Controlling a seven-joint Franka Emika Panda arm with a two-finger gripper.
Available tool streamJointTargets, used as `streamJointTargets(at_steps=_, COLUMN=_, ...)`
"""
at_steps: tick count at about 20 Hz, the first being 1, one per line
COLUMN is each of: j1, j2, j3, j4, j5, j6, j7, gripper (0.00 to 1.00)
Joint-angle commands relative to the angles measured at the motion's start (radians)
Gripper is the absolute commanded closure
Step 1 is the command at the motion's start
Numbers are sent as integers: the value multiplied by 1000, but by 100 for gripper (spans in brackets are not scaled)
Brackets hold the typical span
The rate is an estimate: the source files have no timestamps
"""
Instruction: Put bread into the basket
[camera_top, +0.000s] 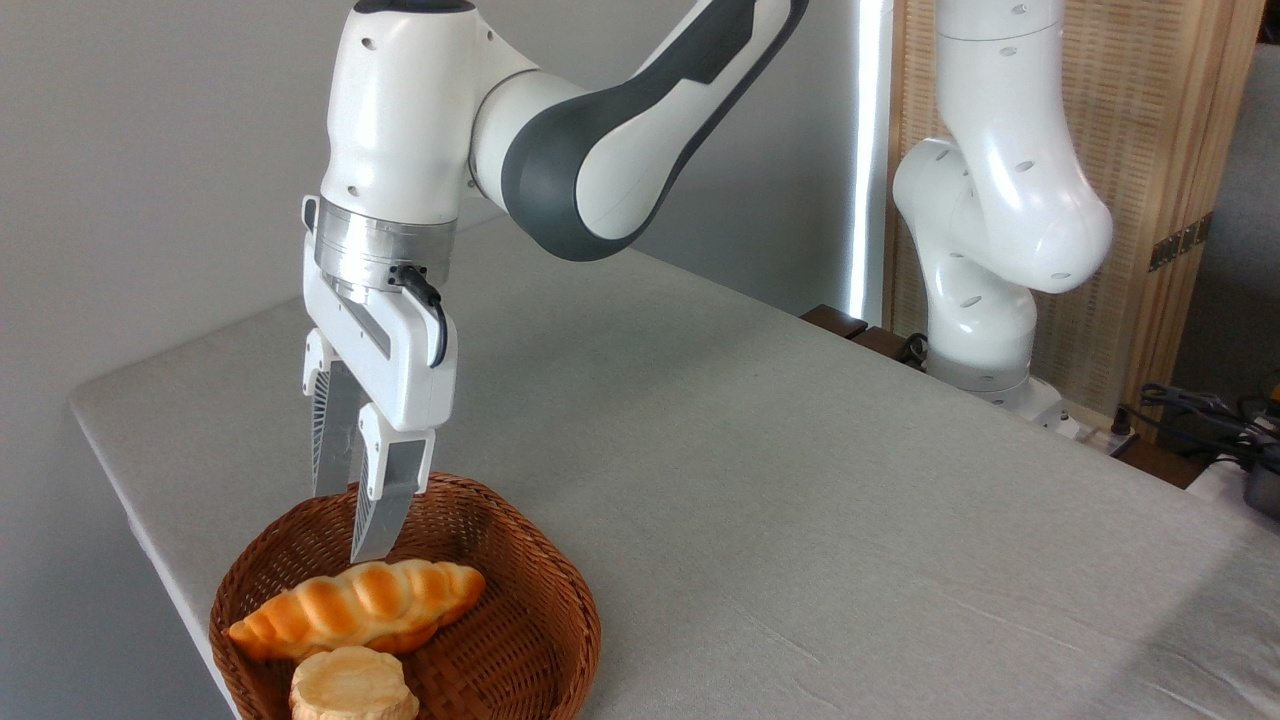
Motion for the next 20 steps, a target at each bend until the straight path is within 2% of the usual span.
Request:
streamJointTargets(at_steps=1, j1=-7, j2=3, j3=3, j4=15, j5=-11, j6=4, j7=-23, gripper=0)
streamJointTargets(at_steps=6, j1=-7, j2=-59, j3=10, j4=15, j5=-7, j6=-60, j7=-98, gripper=0)
streamJointTargets(at_steps=9, j1=-5, j2=-110, j3=14, j4=17, j5=-9, j6=-161, j7=-116, gripper=0)
streamJointTargets(at_steps=15, j1=-5, j2=-122, j3=13, j4=56, j5=-1, j6=-385, j7=-175, gripper=0)
streamJointTargets(at_steps=18, j1=-5, j2=-122, j3=51, j4=82, j5=-3, j6=-395, j7=-164, gripper=0)
streamJointTargets(at_steps=20, j1=-5, j2=-122, j3=54, j4=84, j5=-3, j6=-395, j7=-162, gripper=0)
